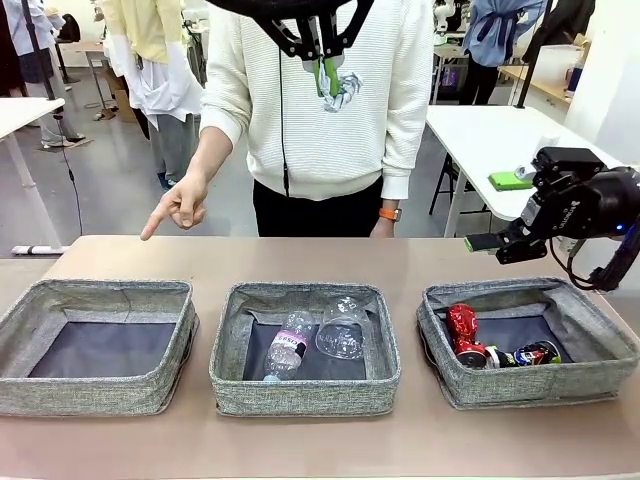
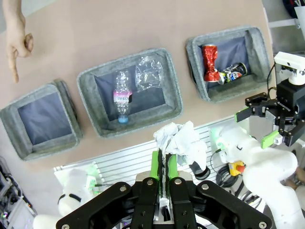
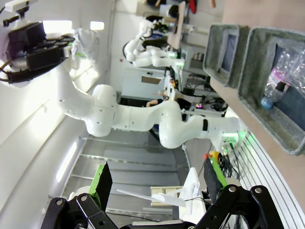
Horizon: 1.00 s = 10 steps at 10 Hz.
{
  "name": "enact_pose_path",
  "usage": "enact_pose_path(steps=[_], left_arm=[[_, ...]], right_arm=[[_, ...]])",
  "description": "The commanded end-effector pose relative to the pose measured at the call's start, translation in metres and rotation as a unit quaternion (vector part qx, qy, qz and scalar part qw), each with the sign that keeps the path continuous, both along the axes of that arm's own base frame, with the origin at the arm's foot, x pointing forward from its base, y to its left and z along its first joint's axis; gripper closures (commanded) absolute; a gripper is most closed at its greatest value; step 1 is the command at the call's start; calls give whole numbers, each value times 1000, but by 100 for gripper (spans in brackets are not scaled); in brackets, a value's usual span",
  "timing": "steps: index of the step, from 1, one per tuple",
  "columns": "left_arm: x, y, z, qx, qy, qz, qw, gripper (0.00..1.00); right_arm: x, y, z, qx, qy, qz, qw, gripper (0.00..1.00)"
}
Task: Sort the waste into the appropriate baskets.
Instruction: Place the picked waste into the Fabric basket indicated by the person.
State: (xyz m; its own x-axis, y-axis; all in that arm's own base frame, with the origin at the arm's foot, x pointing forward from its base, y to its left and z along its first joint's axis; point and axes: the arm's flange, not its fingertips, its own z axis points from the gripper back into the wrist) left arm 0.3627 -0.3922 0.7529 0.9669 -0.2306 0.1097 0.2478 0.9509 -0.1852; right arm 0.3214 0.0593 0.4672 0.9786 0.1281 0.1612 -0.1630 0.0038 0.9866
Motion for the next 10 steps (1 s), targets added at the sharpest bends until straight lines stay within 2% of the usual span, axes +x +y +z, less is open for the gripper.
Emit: enact_pose_path(steps=[1, 2, 3, 5, 6, 7, 8, 10], left_arm=[[8, 44, -34, 36, 2, -25, 999, 94], [9, 92, -64, 59, -15, -1, 998, 94], [3, 161, -107, 66, -27, 44, 997, 94], [-18, 245, -172, 48, 12, 95, 994, 94], [-29, 275, -207, 36, 23, 103, 994, 94], [-40, 307, -241, -6, 56, 116, 992, 94], [-44, 324, -259, -11, 51, 144, 988, 94], [-45, 340, -273, -24, 48, 188, 981, 94]], right_arm=[[0, 4, 4, 6, 7, -9, 1000, 0], [0, 4, 4, 6, 7, -9, 1000, 0], [0, 4, 4, 6, 7, -9, 1000, 0], [0, 4, 4, 6, 7, -9, 1000, 0], [0, 4, 4, 6, 7, -9, 1000, 0], [0, 4, 4, 6, 7, -9, 1000, 0], [0, 4, 4, 6, 7, -9, 1000, 0], [0, 4, 4, 6, 7, -9, 1000, 0]])
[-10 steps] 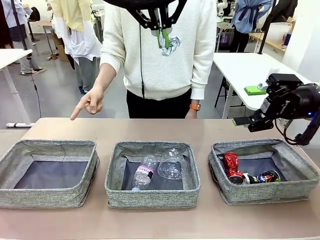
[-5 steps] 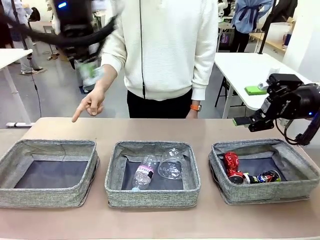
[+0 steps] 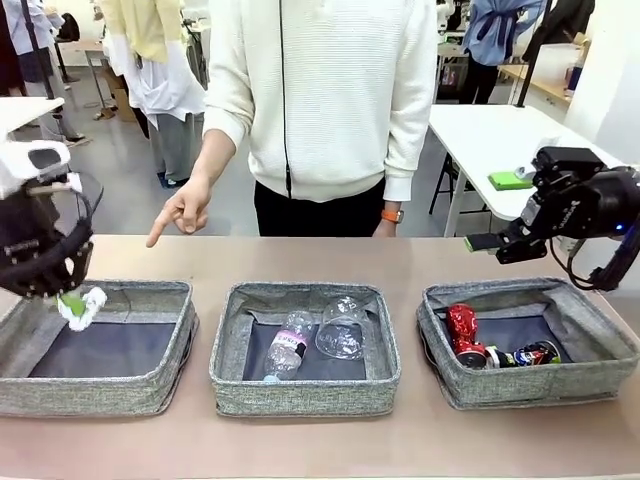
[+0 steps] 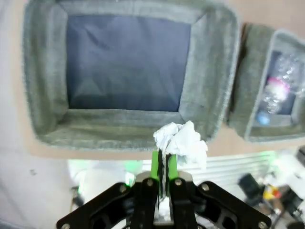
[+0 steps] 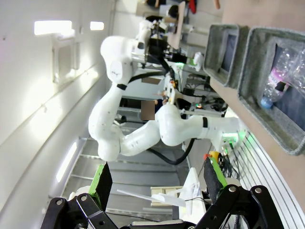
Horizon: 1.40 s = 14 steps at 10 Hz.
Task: Sort the waste into the appropriate baskets.
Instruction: Place the picked waste into the Fabric basket indicated by the person.
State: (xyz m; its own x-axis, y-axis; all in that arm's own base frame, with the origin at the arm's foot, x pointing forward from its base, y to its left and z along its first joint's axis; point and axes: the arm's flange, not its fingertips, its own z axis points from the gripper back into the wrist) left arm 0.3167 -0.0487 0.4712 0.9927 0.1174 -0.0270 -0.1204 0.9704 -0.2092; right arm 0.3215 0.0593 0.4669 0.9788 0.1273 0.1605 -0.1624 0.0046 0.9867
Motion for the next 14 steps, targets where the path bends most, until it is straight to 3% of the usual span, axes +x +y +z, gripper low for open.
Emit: enact_pose_path(steps=[1, 4, 5, 6, 7, 8, 11, 13, 14], left_arm=[[2, -5, 11, -6, -32, 15, 999, 94], [9, -12, 12, 7, -45, 17, 999, 94], [9, -15, 11, 11, -44, 16, 999, 83], [8, -16, 10, 10, -54, 9, 998, 38], [9, -17, 10, 8, -53, 13, 998, 26], [10, -15, 9, 12, -51, 13, 999, 0], [9, -13, 9, 8, -53, 14, 998, 3], [10, -14, 11, 1, -51, 13, 999, 0], [12, -17, 15, -17, -28, 13, 999, 0]], right_arm=[[0, 4, 4, 6, 7, -8, 1000, 0], [0, 4, 4, 6, 7, -8, 1000, 0], [0, 4, 4, 6, 7, -8, 1000, 0], [0, 4, 4, 6, 7, -8, 1000, 0], [0, 4, 4, 6, 7, -8, 1000, 0], [0, 4, 4, 6, 7, -8, 1000, 0], [0, 4, 4, 6, 7, -8, 1000, 0], [0, 4, 4, 6, 7, -8, 1000, 0], [0, 4, 4, 6, 7, -8, 1000, 0]])
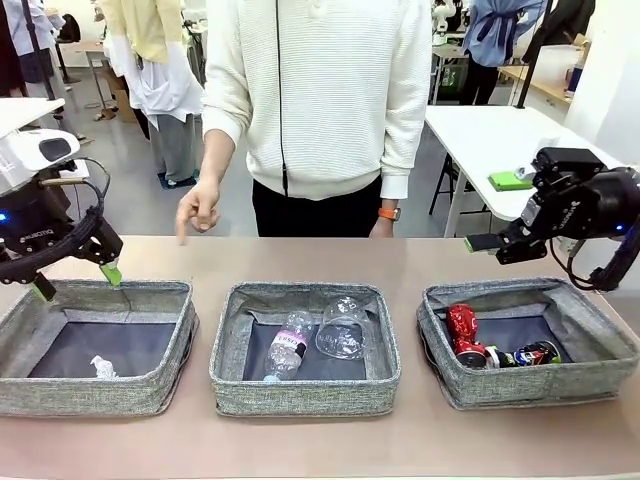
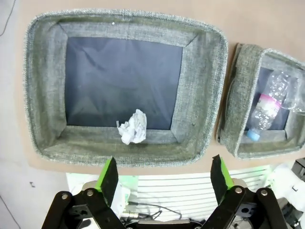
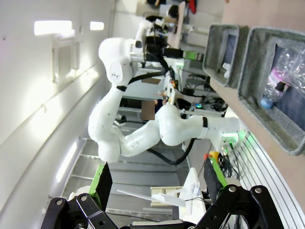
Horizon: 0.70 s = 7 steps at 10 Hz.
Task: Sort the waste into the appropriate baskets.
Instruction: Place the picked waste into the Fabric basket indicated by the person.
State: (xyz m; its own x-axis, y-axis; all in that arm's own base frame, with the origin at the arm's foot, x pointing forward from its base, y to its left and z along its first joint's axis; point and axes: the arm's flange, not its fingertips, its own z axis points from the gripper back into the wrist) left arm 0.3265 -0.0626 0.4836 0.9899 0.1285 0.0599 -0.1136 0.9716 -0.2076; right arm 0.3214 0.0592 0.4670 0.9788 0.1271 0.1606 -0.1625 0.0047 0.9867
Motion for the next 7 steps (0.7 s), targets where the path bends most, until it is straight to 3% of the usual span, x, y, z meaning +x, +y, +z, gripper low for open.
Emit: enact_pose_path(steps=[1, 2, 3, 5, 6, 7], left_arm=[[5, -9, 18, -90, -2, -2, 996, 0], [6, -5, 39, -340, -83, -55, 935, 0], [9, -1, 53, -447, -164, -73, 876, 0], [18, 14, 49, -479, -214, -107, 844, 0], [22, 39, 32, -520, -228, -45, 822, 0], [16, 54, 15, -528, -220, -14, 820, 0]], right_arm=[[0, 4, 4, 6, 7, -8, 1000, 0], [0, 4, 4, 6, 7, -8, 1000, 0], [0, 4, 4, 6, 7, -8, 1000, 0], [0, 4, 4, 6, 7, -8, 1000, 0], [0, 4, 4, 6, 7, -8, 1000, 0], [0, 4, 4, 6, 7, -8, 1000, 0]])
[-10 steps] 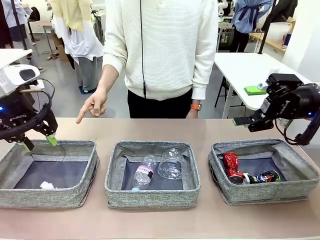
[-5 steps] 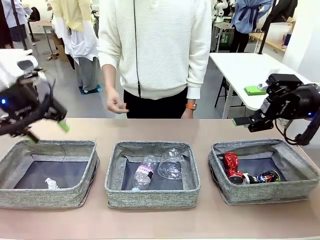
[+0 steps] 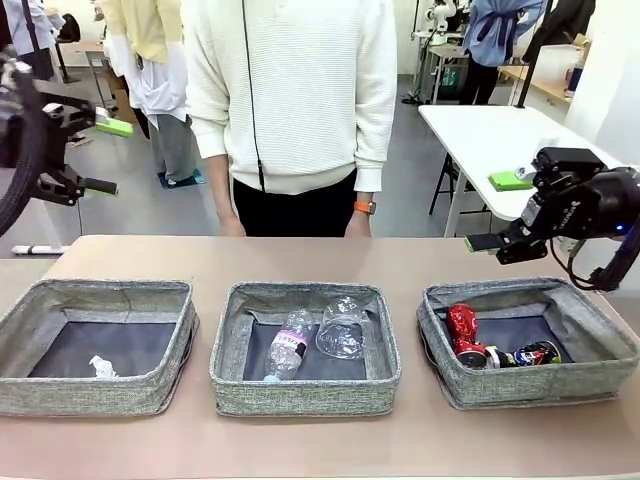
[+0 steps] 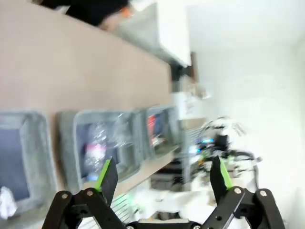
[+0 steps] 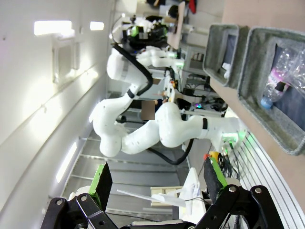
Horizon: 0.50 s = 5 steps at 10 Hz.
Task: Sort the waste into the appropriate baskets.
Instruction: Place the picked waste into the Fabric basket indicated by the person.
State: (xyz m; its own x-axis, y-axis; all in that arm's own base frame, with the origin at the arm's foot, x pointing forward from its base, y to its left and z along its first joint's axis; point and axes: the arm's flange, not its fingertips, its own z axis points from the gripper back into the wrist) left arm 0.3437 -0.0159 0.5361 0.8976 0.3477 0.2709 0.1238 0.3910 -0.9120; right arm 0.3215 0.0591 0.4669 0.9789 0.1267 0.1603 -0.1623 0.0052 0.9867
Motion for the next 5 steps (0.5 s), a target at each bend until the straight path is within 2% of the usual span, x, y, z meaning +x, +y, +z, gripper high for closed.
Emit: enact_pose_path(steps=[1, 2, 3, 5], left_arm=[[-6, 22, -54, -80, 1, -35, 996, 0], [-6, 34, -70, -68, 66, -17, 995, 0], [4, 19, -16, -55, -14, 3, 998, 0], [4, 19, -16, -55, -14, 3, 998, 0]], right_arm=[[0, 4, 4, 6, 7, -8, 1000, 0], [0, 4, 4, 6, 7, -8, 1000, 0], [0, 4, 4, 6, 7, -8, 1000, 0], [0, 4, 4, 6, 7, -8, 1000, 0]])
